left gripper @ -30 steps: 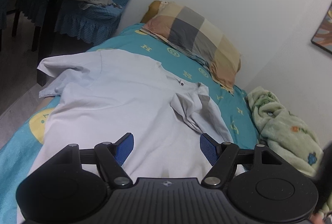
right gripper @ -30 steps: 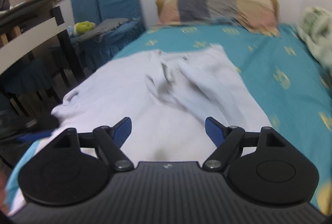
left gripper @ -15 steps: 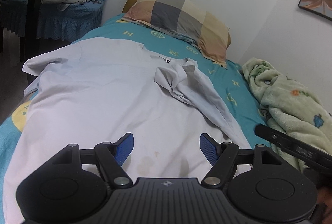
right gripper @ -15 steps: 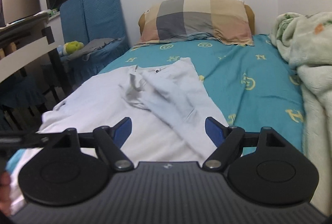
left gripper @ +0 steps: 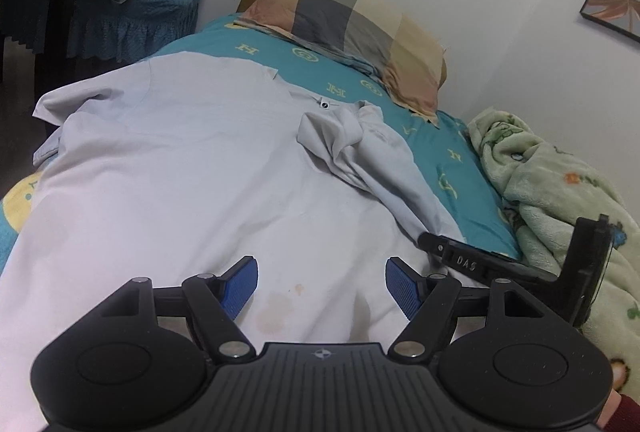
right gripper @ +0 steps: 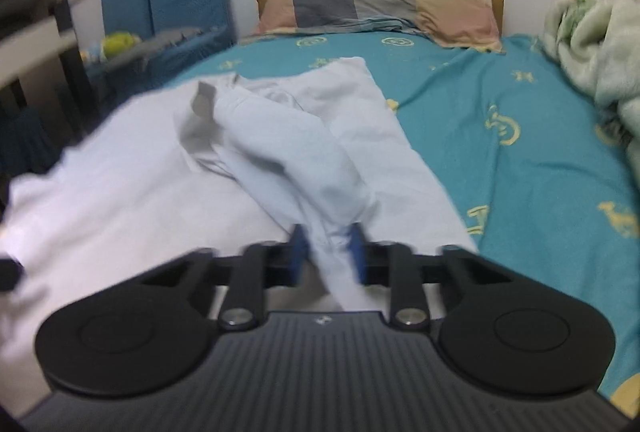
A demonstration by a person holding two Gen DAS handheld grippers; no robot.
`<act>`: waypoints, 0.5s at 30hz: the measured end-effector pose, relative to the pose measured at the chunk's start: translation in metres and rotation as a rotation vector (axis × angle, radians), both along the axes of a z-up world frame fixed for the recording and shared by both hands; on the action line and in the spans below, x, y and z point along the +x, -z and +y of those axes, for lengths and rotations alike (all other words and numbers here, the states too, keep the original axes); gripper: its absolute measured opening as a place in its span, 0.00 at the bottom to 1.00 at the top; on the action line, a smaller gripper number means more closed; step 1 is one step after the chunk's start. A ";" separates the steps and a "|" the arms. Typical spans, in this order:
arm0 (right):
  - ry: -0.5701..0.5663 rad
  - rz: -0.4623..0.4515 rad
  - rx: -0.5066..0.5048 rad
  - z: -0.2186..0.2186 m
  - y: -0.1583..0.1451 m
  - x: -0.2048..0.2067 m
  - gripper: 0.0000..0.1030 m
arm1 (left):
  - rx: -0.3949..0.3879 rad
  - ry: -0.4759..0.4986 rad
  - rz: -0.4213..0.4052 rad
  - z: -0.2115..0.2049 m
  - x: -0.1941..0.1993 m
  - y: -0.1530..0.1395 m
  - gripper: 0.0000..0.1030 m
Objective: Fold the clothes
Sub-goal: 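Grasp the folded side again with the right gripper and tuck it inward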
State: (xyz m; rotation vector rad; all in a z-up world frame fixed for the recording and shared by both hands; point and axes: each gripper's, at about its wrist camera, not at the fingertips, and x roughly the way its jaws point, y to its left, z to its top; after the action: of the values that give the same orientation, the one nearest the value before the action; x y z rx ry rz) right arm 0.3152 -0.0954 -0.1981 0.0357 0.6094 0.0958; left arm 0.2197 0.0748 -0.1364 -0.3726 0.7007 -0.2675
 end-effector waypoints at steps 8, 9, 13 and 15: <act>-0.024 -0.017 -0.107 0.006 -0.034 -0.023 0.08 | -0.029 -0.028 -0.007 0.011 -0.003 -0.003 0.70; -0.021 0.006 -0.108 0.005 -0.035 -0.026 0.08 | -0.031 -0.030 -0.009 0.012 -0.003 -0.003 0.70; -0.006 0.163 -0.039 -0.008 -0.019 -0.031 0.07 | -0.032 -0.023 -0.006 0.012 -0.002 -0.004 0.70; 0.008 0.225 0.010 -0.014 -0.011 -0.033 0.07 | -0.020 -0.013 -0.008 0.009 -0.003 -0.004 0.70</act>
State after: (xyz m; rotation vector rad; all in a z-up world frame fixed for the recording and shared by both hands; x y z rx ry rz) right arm 0.2823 -0.1093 -0.1867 0.0587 0.8337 0.0878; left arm 0.2167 0.0838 -0.1328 -0.3943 0.6880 -0.2638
